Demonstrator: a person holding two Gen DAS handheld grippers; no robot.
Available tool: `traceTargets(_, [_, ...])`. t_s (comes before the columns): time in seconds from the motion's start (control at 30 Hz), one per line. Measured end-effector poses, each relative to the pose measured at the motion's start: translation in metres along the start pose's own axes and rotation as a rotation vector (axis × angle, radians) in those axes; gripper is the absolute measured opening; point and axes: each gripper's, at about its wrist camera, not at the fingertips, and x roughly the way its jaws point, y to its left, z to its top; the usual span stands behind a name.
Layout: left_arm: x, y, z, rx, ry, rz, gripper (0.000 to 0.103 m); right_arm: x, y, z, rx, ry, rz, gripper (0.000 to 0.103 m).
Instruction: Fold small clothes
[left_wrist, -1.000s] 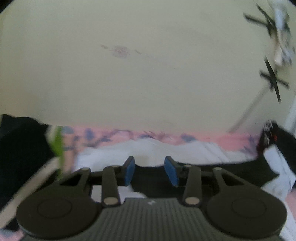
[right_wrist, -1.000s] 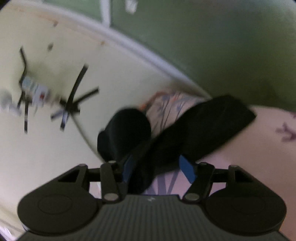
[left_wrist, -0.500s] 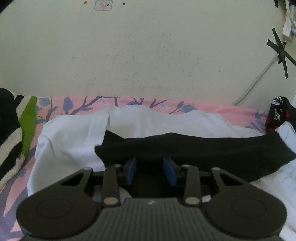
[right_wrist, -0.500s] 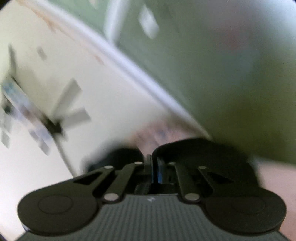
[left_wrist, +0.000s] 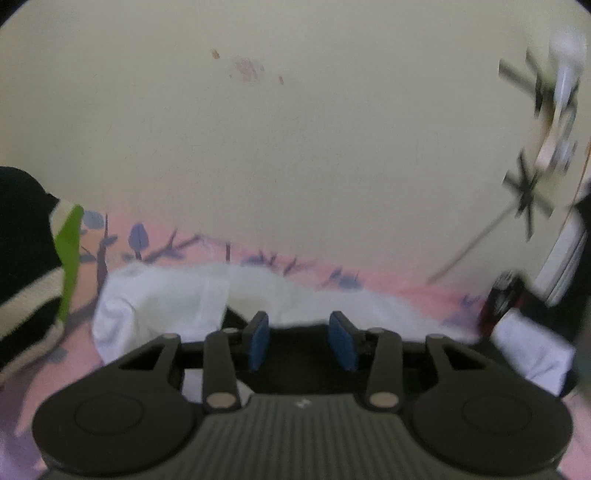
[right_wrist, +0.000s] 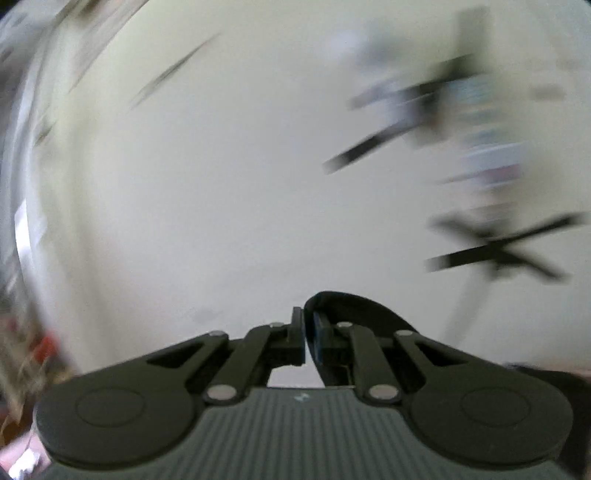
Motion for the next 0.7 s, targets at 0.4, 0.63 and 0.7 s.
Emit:
traceTargets(0.4, [-0.008,0.021,0.017,-0.056,-0.020,-0.006,0.042,0.054,-0.038,-0.048,0.150,0.243,0.054,0.053])
traceTargets(0.63, [0.009,-0.004,0.001,0.035,0.064,-0.025,0.046,0.049,-0.105,-0.115,0.194,0.387,-0.262,0.056])
traceTargets(0.7, [0.015,-0.012,-0.003,0.057,0.088,-0.037,0.046,0.059,-0.109,-0.129,0.231,0.432,-0.243,0.045])
